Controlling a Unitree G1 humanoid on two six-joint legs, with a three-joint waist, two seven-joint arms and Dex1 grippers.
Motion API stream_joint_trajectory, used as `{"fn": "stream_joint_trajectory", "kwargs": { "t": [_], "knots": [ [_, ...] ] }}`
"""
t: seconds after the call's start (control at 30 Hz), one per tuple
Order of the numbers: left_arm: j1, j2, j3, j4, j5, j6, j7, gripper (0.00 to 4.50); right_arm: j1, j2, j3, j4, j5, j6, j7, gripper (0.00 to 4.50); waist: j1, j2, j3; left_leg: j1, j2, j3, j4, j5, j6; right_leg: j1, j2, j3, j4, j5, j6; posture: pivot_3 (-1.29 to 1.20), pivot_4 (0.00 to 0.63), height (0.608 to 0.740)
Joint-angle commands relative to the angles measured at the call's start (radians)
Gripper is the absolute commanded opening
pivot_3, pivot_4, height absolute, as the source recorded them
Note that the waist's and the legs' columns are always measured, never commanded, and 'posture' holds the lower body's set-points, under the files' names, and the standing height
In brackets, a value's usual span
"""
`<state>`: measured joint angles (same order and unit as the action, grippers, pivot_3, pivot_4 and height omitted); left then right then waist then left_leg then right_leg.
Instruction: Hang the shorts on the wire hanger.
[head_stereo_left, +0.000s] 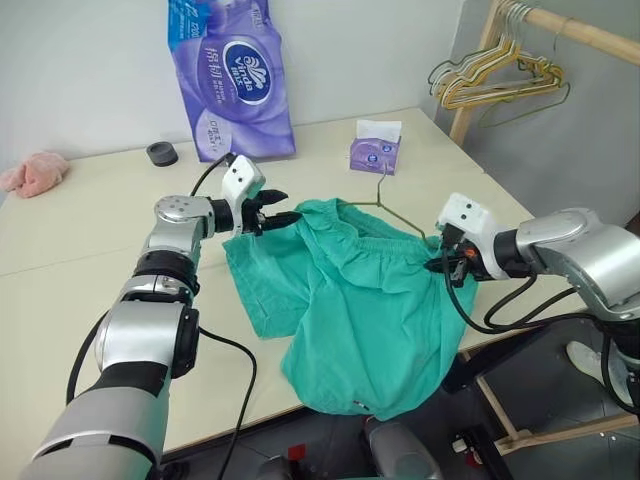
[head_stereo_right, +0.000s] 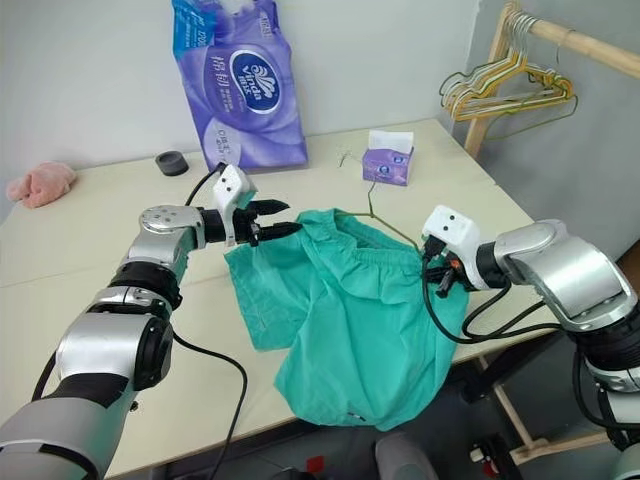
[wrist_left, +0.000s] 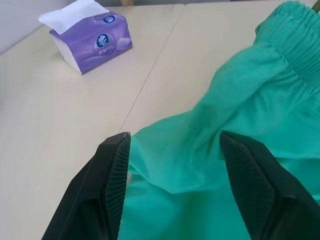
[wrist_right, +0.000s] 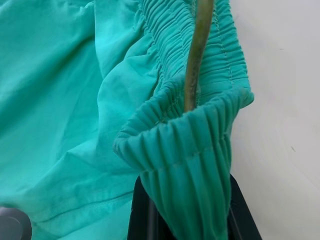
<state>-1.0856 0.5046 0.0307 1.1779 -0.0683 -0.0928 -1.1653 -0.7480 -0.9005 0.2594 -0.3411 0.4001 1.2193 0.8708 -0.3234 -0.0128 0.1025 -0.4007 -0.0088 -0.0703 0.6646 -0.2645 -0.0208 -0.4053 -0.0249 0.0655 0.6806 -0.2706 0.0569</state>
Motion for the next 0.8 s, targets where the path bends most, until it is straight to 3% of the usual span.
{"fn": "stream_joint_trajectory", "kwargs": {
  "t": [0.03, 0.23, 0.4, 0.57, 0.8],
  "knots": [
    [-0.003, 0.043, 0.010, -0.058, -0.016, 0.020, -0.075, 3.00, 0.015, -0.004, -0.080, -0.061, 0.041, 0.048, -0.016, 0.00, -0.001, 0.000, 0.000, 0.000, 0.000, 0.000, 0.000, 0.000, 0.000, 0.000, 0.000, 0.000, 0.000, 0.000, 0.000, -0.33, 0.051, 0.740],
    [0.011, 0.112, -0.016, -0.115, -0.002, 0.034, -0.192, 3.00, 0.069, 0.001, -0.174, -0.118, 0.085, 0.125, -0.069, 0.00, -0.008, 0.000, 0.000, 0.000, 0.001, -0.001, 0.000, 0.000, 0.000, 0.000, 0.000, 0.000, 0.000, 0.000, 0.000, -0.33, 0.058, 0.740],
    [0.103, 0.087, -0.054, -0.354, -0.042, 0.105, -0.293, 3.00, 0.129, 0.053, -0.330, -0.185, 0.139, 0.247, -0.132, 0.00, -0.001, 0.000, 0.000, 0.000, 0.000, 0.000, 0.000, 0.000, 0.000, 0.000, 0.000, 0.000, 0.000, 0.000, 0.000, -0.34, 0.065, 0.740],
    [0.219, 0.016, -0.088, -0.732, -0.141, 0.282, -0.299, 3.00, 0.260, 0.068, -0.548, -0.301, 0.231, 0.395, -0.172, 0.00, 0.005, 0.000, 0.000, -0.001, 0.000, 0.000, 0.000, 0.000, 0.000, 0.000, 0.000, 0.003, 0.000, 0.000, 0.000, -0.38, 0.087, 0.740],
    [0.233, -0.052, -0.127, -0.891, -0.214, 0.407, -0.261, 3.00, 0.569, 0.057, -0.882, -0.408, 0.497, 0.395, -0.354, 0.00, -0.006, 0.001, 0.000, 0.001, 0.000, 0.002, 0.000, 0.000, 0.000, 0.002, 0.002, 0.003, 0.000, -0.001, 0.001, -0.46, 0.120, 0.740]
  ]
}}
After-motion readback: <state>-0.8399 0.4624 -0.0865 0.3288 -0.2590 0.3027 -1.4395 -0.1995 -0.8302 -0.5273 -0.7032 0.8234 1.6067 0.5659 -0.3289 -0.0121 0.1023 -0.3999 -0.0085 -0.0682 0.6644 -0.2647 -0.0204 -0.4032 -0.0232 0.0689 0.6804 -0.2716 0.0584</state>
